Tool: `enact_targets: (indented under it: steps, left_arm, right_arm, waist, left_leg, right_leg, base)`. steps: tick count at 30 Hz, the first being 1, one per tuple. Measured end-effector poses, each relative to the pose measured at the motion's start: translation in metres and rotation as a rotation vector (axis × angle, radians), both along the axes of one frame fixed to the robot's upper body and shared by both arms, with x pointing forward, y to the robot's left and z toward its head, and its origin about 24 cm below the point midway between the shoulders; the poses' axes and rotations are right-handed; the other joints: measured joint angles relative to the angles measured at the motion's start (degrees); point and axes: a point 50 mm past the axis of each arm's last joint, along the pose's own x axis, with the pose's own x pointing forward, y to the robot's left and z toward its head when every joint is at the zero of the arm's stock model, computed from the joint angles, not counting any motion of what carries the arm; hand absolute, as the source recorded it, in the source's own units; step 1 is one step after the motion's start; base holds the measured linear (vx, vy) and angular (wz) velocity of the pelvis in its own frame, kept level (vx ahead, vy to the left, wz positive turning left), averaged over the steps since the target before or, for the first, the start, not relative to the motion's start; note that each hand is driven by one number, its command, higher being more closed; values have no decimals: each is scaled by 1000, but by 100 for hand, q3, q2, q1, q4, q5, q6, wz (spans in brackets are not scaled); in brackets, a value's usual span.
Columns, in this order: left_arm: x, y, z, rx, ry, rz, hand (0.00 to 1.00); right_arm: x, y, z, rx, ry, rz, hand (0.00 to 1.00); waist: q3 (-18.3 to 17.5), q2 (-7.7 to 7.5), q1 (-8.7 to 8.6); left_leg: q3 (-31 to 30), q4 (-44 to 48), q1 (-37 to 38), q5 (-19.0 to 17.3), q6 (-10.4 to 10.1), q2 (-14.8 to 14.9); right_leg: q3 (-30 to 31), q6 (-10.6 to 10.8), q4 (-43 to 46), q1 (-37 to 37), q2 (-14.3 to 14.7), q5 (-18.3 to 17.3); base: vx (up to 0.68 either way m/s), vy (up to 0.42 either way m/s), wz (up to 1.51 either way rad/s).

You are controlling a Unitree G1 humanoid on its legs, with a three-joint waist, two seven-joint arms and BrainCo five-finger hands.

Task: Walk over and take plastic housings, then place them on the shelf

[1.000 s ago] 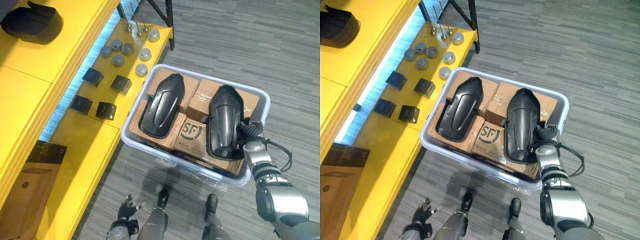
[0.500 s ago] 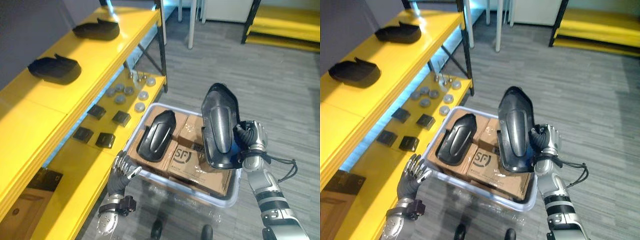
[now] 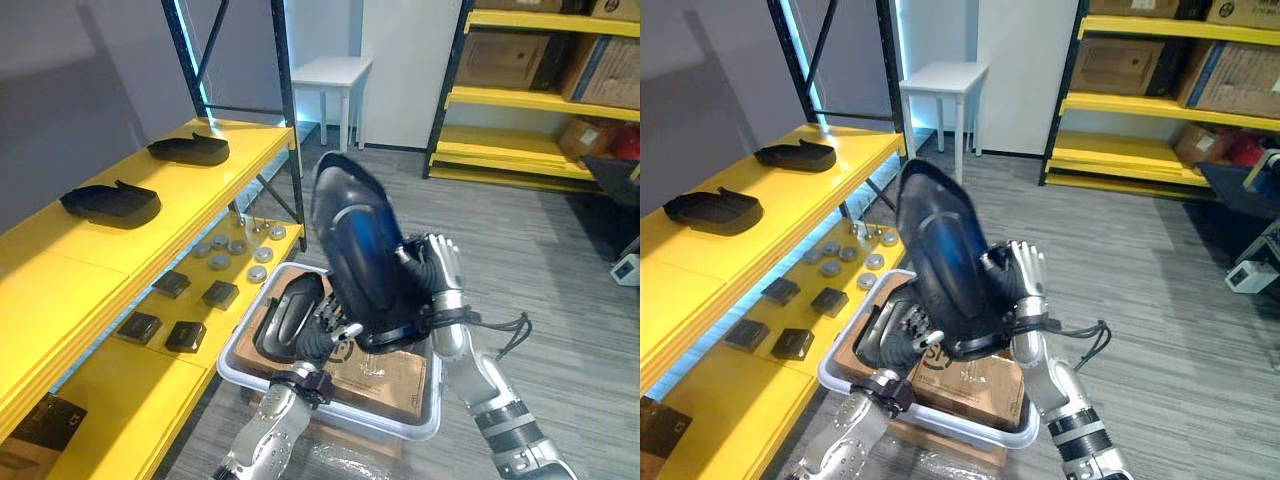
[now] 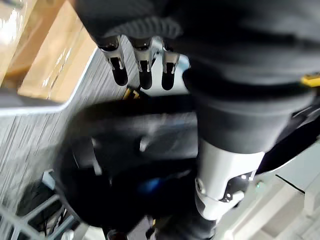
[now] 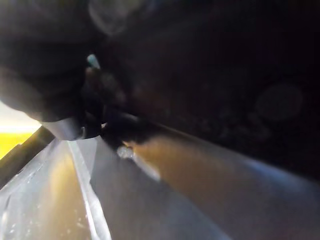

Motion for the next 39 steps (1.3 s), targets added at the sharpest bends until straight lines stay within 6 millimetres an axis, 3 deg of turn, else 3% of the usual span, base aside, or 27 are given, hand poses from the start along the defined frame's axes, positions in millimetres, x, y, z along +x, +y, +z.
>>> enact_targets:
  steps: [5, 6, 11, 21, 23, 24, 26, 28, 29, 31, 32, 34, 36, 37, 38, 39]
  left_arm:
    - [0, 1, -8, -10, 67, 16, 0]
    - [0, 2, -10, -3, 79, 19, 100]
    - [1, 7, -15, -52, 155, 62, 100]
    - [3, 11, -14, -77, 162, 145, 100]
    - [7, 15, -8, -126, 146, 190, 100]
    - [9, 16, -4, -141, 125, 208, 100]
    - [9, 18, -1, -154, 111, 223, 100]
    - [6, 29, 2, -184, 92, 285, 100]
    - [3, 35, 4, -209, 87, 314, 100]
    - [-12, 56, 4, -240, 57, 416, 100]
    - [-15, 60, 3, -239, 54, 434, 100]
    - [-24, 72, -2, -211, 50, 492, 100]
    - [-28, 74, -5, -194, 52, 516, 100]
    - [-30, 74, -7, -176, 53, 526, 100]
    - [-31, 76, -7, -151, 44, 535, 100]
    - [-31, 77, -6, -139, 35, 541, 100]
  right_arm:
    - [-4, 8, -8, -7, 20, 31, 100]
    - [-6, 10, -9, -10, 22, 39, 100]
    - [-15, 17, -14, -14, 25, 92, 100]
    - [-26, 15, -27, 24, 62, 123, 100]
    - [-29, 12, -30, 72, 81, 124, 100]
    - [-28, 12, -29, 90, 78, 122, 100]
    - [-26, 15, -25, 86, 65, 131, 100]
    - [-23, 26, -24, 85, 64, 162, 100]
    - [-24, 31, -24, 92, 66, 178, 100]
    - [-30, 52, -28, 145, 85, 237, 100]
    - [-31, 56, -29, 158, 93, 246, 100]
    - [-34, 68, -39, 194, 138, 277, 100]
    - [-34, 70, -45, 215, 171, 287, 100]
    - [-35, 69, -50, 231, 195, 286, 100]
    - [-36, 71, -53, 253, 216, 289, 100]
    - [-36, 72, -54, 259, 221, 291, 100]
  waist:
    - [-71, -1, -24]
    - [-91, -3, -32]
    - [-156, -25, -102]
    - [-239, -29, -32]
    - [-246, -23, -37]
    - [-247, -22, -28]
    - [-246, -22, 29]
    - [-251, -18, 76]
    - [-255, -20, 118]
    - [-285, -56, 363]
    - [-304, -69, 400]
    - [-357, -140, 486]
    - [-367, -159, 499]
    - [-362, -180, 506]
    - [-361, -261, 513]
    - [-359, -289, 513]
  left_leg:
    - [-9, -68, 106, 40, -18, 20]
    - [-9, -68, 106, 40, -18, 19]
    - [-80, -67, 138, 39, -29, 24]
    - [-382, -66, -76, 145, -96, 20]
    - [353, -27, -333, 143, -102, 198]
    - [1217, 46, -491, 142, -96, 393]
    - [2272, 234, -689, 145, -40, 657]
    - [3554, 564, -812, 212, 120, 938]
    - [3708, 578, -813, 235, 147, 937]
    - [3639, 417, -729, 350, 155, 639]
    - [3577, 332, -683, 358, 166, 527]
    - [3315, 231, -585, 299, 221, 117]
    - [3042, 251, -511, 215, 307, -104]
    - [2761, 261, -373, 209, 388, -238]
    - [2442, 297, -229, 141, 474, -372]
    - [2279, 307, -154, 103, 505, -415]
  right_leg:
    - [-17, -1, -7, 99, 16, -1]
    - [-17, -1, -8, 100, 15, -1]
    - [-127, -2, -15, 174, 17, -2]
    - [-520, -19, -12, 206, 20, -12]
    - [-973, -41, -8, 252, -64, -22]
    - [-1275, -35, -7, 267, -119, -29]
    - [-1592, 6, -3, 287, -194, -59]
    - [-2065, 120, 35, 394, -372, -160]
    - [-2135, 140, 51, 408, -424, -180]
    - [-2262, 245, 108, 524, -683, -251]
    - [-2380, 295, 152, 584, -769, -289]
    - [-2744, 463, 823, 680, -1268, -682]
    - [-2923, 407, 1595, 689, -1650, -807]
    - [-2938, 383, 2438, 670, -1981, -790]
    - [-2730, 110, 3211, 629, -2234, -600]
    - [-2523, -127, 3566, 554, -2300, -407]
  base:
    - [0, 0, 0]
    - [0, 0, 0]
    - [-3, -1, 6]
    - [-19, -11, 21]
    - [-39, -23, 108]
    - [-44, -13, 123]
    - [-25, -6, 108]
    - [66, 82, 111]
    - [132, 157, 75]
    - [142, 161, 49]
    - [181, 153, 67]
    - [208, 151, 89]
    - [226, 159, 100]
    - [270, 223, 140]
    - [217, 196, 137]
    - [214, 187, 142]
